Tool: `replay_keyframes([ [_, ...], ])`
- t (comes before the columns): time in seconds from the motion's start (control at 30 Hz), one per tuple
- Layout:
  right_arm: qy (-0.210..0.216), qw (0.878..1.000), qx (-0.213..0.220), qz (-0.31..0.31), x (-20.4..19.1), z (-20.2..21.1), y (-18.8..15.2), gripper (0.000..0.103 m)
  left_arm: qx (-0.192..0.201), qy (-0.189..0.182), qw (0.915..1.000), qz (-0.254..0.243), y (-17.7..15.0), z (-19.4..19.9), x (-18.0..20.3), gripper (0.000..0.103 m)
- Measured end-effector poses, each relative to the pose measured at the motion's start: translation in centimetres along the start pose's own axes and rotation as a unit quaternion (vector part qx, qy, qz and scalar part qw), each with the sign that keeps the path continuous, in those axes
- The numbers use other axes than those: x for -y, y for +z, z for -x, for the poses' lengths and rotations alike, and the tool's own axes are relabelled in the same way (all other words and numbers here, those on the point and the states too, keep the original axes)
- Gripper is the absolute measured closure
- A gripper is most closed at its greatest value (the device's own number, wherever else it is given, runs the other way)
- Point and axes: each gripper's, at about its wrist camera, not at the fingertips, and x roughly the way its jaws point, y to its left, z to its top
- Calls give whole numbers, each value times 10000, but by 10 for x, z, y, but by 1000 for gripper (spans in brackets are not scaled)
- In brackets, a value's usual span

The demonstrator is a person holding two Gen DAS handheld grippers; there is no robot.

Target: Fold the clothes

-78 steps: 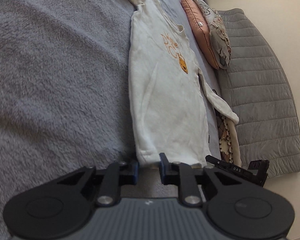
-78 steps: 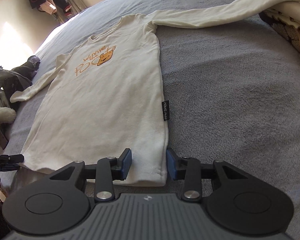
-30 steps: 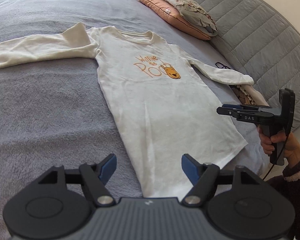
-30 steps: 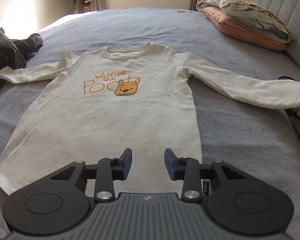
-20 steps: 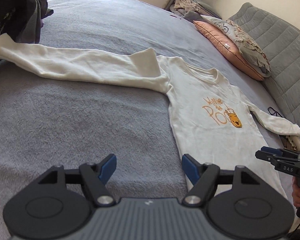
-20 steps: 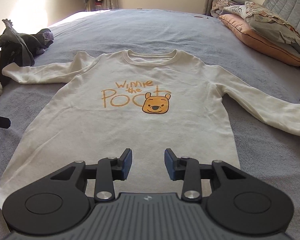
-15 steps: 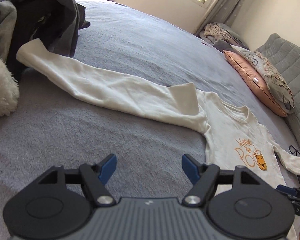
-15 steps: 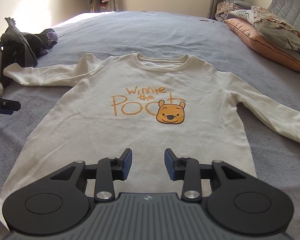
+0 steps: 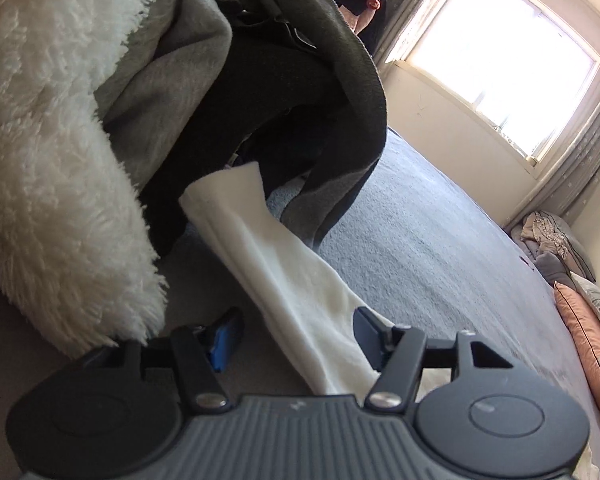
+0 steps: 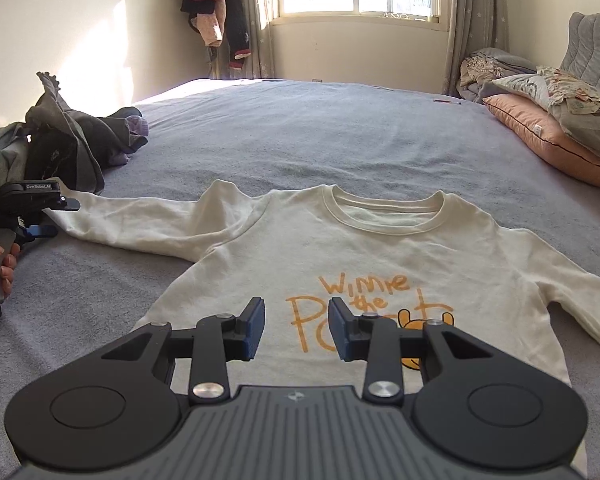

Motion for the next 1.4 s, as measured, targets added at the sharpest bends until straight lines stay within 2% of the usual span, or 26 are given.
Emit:
replay_keyframes([
  [0.07, 75, 10000, 61, 16, -6, -13, 6, 70, 154, 27, 9998, 78, 0, -2, -3, 57],
  [0.13, 151, 9998, 121, 31, -12, -26, 13, 77, 265, 39, 9996, 118, -1, -3, -5, 88],
  [0.17, 189, 9997, 152, 39, -15, -33, 16, 78, 310, 16, 9994, 117, -1, -1, -5, 93],
  [0.23, 240, 9995, 185, 74, -23, -49, 23, 80, 499, -74, 9987, 121, -2, 5, -6, 97],
  [0.4, 179, 9996, 136, 176, -45, -104, 42, 87, 1251, -162, 9919, -164, -2, 34, 7, 97],
  [0.53, 173, 9995, -107, 249, -58, -137, 53, 93, 1828, -3, 9813, -601, -3, 53, 13, 95],
  [0.67, 177, 9990, -194, 366, -72, -153, 62, 95, 1938, 525, 9787, -437, -7, 67, -1, 91],
  [0.77, 155, 9986, -244, 432, -83, -165, 69, 96, 1882, 942, 9773, -245, -14, 81, -7, 90],
  [0.93, 4, 9989, -276, 369, -96, -189, 87, 96, 1996, 1342, 9695, -471, -25, 99, 11, 89],
  [0.97, -39, 9990, -278, 343, -97, -193, 90, 96, 2036, 1367, 9684, -462, -27, 104, 13, 87],
  [1.1, 182, 9997, -124, -86, -89, -180, 102, 95, 2380, 1415, 9599, -430, -31, 125, 26, 59],
  [1.2, 126, 9999, 10, -43, -78, -162, 102, 94, 2589, 1240, 9566, -511, -30, 135, 34, 51],
  [1.3, 87, 9998, -18, -180, -62, -152, 95, 94, 2479, 968, 9621, -589, -32, 136, 44, 42],
  [1.4, 49, 9994, -54, -327, -44, -142, 87, 94, 2083, 755, 9731, -636, -38, 125, 52, 42],
])
